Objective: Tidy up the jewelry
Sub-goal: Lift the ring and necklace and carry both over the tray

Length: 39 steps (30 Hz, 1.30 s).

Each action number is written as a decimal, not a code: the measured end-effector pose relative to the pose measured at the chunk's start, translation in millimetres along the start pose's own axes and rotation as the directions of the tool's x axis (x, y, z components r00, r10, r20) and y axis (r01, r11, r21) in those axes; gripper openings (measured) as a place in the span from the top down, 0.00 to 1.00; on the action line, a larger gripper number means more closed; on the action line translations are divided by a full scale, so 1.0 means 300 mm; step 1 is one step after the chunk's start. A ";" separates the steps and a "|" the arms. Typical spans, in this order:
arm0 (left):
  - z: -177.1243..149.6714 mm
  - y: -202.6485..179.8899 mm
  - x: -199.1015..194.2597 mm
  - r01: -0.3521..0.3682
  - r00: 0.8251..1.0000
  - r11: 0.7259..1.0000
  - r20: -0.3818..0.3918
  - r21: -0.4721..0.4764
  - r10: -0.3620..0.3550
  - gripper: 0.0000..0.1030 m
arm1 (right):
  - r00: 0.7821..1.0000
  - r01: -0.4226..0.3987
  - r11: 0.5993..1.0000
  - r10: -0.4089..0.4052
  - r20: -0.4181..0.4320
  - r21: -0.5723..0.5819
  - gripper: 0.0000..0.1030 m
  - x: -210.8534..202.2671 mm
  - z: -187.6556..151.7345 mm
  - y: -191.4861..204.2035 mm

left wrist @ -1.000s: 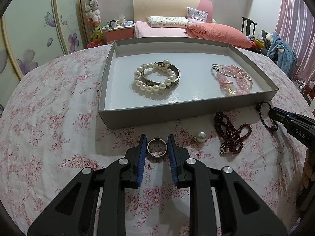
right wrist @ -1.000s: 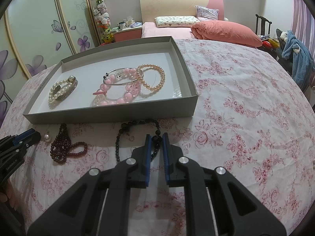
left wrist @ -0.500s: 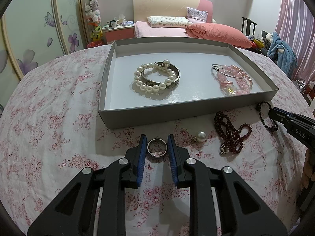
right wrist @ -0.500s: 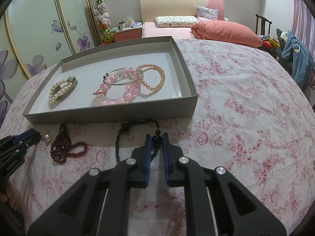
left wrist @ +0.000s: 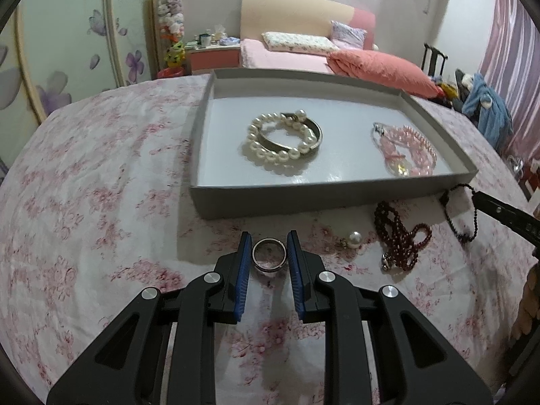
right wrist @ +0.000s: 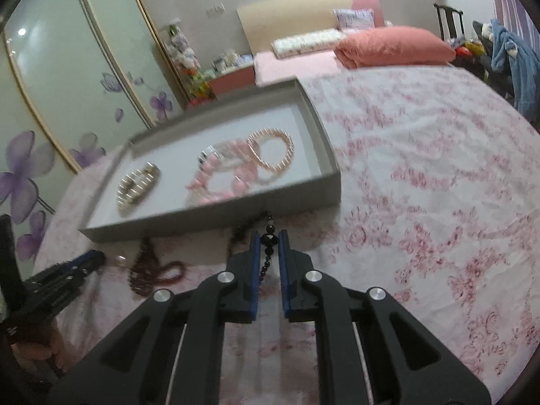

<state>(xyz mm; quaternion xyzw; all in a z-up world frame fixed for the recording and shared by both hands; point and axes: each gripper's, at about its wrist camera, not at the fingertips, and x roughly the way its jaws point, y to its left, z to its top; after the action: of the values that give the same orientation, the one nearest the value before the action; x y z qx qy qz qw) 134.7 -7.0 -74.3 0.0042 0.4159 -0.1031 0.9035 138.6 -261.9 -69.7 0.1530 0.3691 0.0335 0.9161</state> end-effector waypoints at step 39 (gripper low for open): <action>0.035 -0.124 -0.355 -0.096 0.883 0.995 0.462 0.006 0.082 0.78 | 0.894 0.071 0.960 0.059 0.445 -0.270 0.89 -0.357 0.023 0.335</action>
<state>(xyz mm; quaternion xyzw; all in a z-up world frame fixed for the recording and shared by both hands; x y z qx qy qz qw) 68.2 -24.9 15.6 0.0115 0.1873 -0.0656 0.9800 70.9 -186.8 36.9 0.0247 0.1400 0.0464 0.9888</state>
